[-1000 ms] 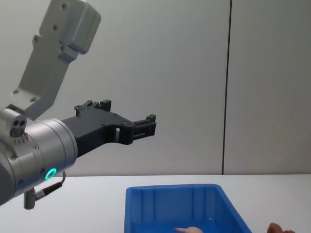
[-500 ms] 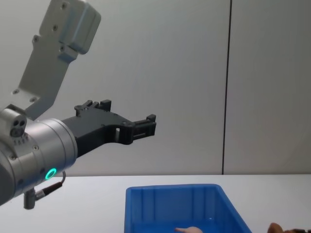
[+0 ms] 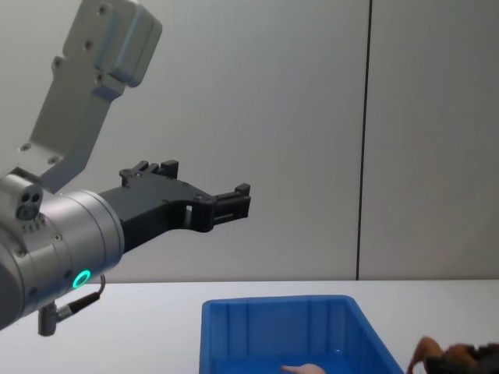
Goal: Pick up the two dolls from the table and place them into the box.
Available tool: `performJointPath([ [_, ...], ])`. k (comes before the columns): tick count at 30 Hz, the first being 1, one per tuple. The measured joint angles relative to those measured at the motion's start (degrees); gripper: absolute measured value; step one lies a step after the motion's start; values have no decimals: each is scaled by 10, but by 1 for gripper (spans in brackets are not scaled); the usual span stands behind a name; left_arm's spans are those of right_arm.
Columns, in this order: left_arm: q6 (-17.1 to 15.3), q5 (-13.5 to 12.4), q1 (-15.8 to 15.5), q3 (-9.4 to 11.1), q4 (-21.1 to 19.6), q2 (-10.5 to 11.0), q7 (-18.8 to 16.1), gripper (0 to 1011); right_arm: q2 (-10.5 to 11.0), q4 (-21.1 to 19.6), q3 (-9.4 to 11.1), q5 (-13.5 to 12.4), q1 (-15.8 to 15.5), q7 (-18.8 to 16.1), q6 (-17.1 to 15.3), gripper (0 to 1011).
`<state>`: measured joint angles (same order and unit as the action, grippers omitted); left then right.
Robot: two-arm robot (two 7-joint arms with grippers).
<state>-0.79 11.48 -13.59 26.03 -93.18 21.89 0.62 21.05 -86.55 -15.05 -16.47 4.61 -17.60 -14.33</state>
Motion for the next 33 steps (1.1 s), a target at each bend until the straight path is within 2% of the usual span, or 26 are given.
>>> performJointPath([
  [11,0,0,0,0,0,0,0,1001,0,-28,0,5,4,-9,38,418],
  [18,0,0,0,0,0,0,0,1001,-3,-51,-2,7,13,-40,53,418],
  [26,0,0,0,0,0,0,0,1001,-13,-62,-11,10,29,-81,44,417],
  [33,0,0,0,0,0,0,0,1001,-29,-54,-24,13,47,-115,18,418],
])
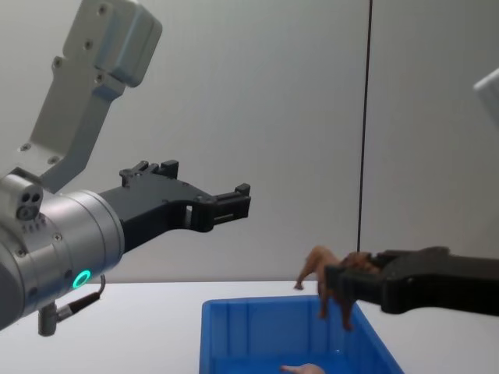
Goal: Pick up the two dolls from the table and place them into the box.
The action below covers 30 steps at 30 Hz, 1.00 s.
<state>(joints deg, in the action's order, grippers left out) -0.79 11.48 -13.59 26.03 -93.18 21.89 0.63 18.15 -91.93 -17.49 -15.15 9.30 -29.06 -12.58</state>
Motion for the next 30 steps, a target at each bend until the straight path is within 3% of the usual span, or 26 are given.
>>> performJointPath([
  [4,0,0,0,0,0,0,0,1001,-7,10,-6,1,7,-15,-11,458],
  [9,0,0,0,0,0,0,0,1001,-14,20,-12,1,14,-26,-18,683],
  [20,0,0,0,0,0,0,0,1001,-12,32,-10,-12,19,-28,-23,965],
  [30,0,0,0,0,0,0,0,1001,21,19,15,-41,-2,-8,-16,1001],
])
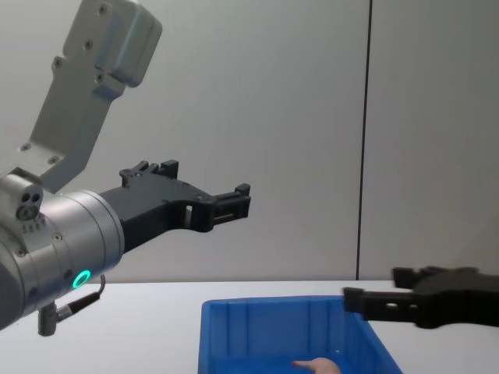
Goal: Pick up the two dolls from the table and place them into the box.
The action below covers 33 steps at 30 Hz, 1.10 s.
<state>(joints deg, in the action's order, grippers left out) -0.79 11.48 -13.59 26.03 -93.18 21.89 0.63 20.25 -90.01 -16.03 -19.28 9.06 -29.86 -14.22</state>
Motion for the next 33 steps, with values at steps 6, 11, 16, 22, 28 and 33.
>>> performJointPath([
  [6,0,0,0,0,0,0,0,1001,28,-11,18,-16,-22,13,9,1001],
  [11,0,0,0,0,0,0,0,1001,49,-18,30,-24,-40,20,20,1001],
  [16,0,0,0,0,0,0,0,1001,62,-22,38,-29,-51,25,26,1001],
  [22,-3,-1,5,-1,-5,3,-6,1001,73,-26,44,-33,-60,28,32,1001],
  [28,-16,-1,21,-6,-25,18,-21,1001,79,-28,48,-35,-66,31,35,1001],
  [33,-40,6,42,-10,-48,37,-36,1001,83,-30,50,-36,-69,32,37,1001],
])
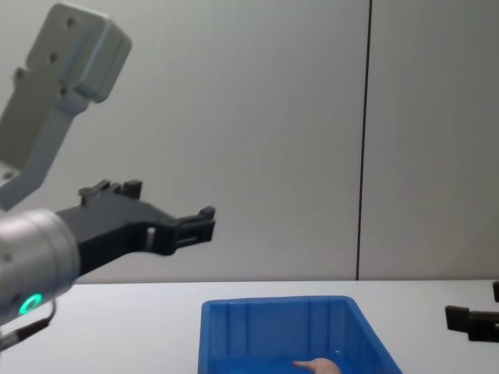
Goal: Pick up the two dolls from the table and place them into the box.
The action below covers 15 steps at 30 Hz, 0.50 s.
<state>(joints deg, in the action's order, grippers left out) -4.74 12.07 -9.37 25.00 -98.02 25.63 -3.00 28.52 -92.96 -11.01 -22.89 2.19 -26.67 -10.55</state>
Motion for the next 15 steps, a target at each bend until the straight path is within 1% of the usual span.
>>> performJointPath([
  [4,-21,8,19,-4,-19,17,-13,1001,2,-1,1,-1,-2,1,1,1001],
  [7,-42,16,39,-7,-36,35,-25,1001,3,-1,2,-1,-3,1,2,1001],
  [9,-46,18,43,-8,-39,39,-27,1001,4,-1,2,-1,-3,1,2,1001],
  [12,-58,28,60,-11,-49,53,-33,1001,5,-1,3,-2,-4,1,3,1001],
  [15,-65,35,71,-13,-54,62,-36,1001,5,-1,3,-2,-4,2,3,1001],
])
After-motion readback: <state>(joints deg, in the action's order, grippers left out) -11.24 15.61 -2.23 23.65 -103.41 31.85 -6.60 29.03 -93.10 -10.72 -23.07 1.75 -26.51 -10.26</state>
